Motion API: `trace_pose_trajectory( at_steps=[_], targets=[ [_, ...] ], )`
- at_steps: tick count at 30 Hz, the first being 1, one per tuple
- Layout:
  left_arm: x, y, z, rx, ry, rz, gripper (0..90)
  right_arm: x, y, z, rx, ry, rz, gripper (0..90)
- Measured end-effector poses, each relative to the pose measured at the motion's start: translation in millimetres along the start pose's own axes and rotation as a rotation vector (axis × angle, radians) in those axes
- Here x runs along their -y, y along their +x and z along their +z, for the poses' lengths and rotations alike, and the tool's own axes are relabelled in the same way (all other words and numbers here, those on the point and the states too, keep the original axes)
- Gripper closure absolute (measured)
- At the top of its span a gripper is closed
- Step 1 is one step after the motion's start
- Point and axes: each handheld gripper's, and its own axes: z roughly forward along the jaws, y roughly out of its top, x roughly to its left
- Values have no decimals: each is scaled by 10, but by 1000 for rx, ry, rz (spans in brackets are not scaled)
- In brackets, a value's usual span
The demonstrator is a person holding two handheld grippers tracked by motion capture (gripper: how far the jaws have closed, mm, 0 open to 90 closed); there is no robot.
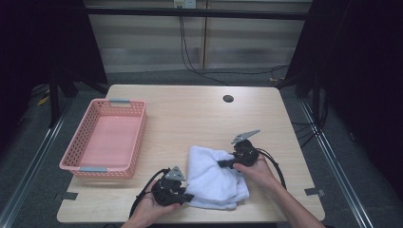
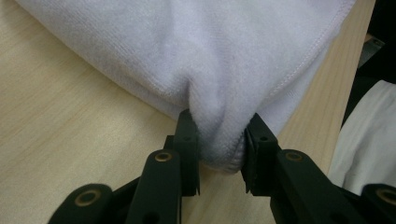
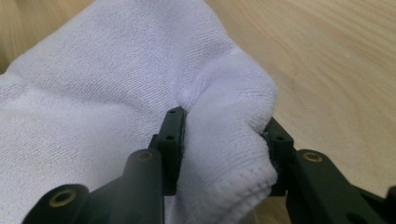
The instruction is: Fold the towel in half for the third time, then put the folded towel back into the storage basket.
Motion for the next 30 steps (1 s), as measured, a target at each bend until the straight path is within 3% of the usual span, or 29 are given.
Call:
trace_pose_trajectory(
  at_steps=[5,9,20,26,30],
  targets=[
    [-10,15,-40,32,-54,-14,734,-22,7,-16,4,-4,9,640],
    [-43,22,-67,39,-60,-12,744,-60,-3,-39,1,0,13,649],
    [-136,53,-126,66,-101,-11,745,-124,-88,-146,-33,-60,40,652],
    [-210,92,-152,72,-122,-30,745,-138,-156,-244,-43,-90,60,652],
    [-272,79,-263,71,-154,-15,747,-188,-142,-308,-37,-98,55,654]
  ],
)
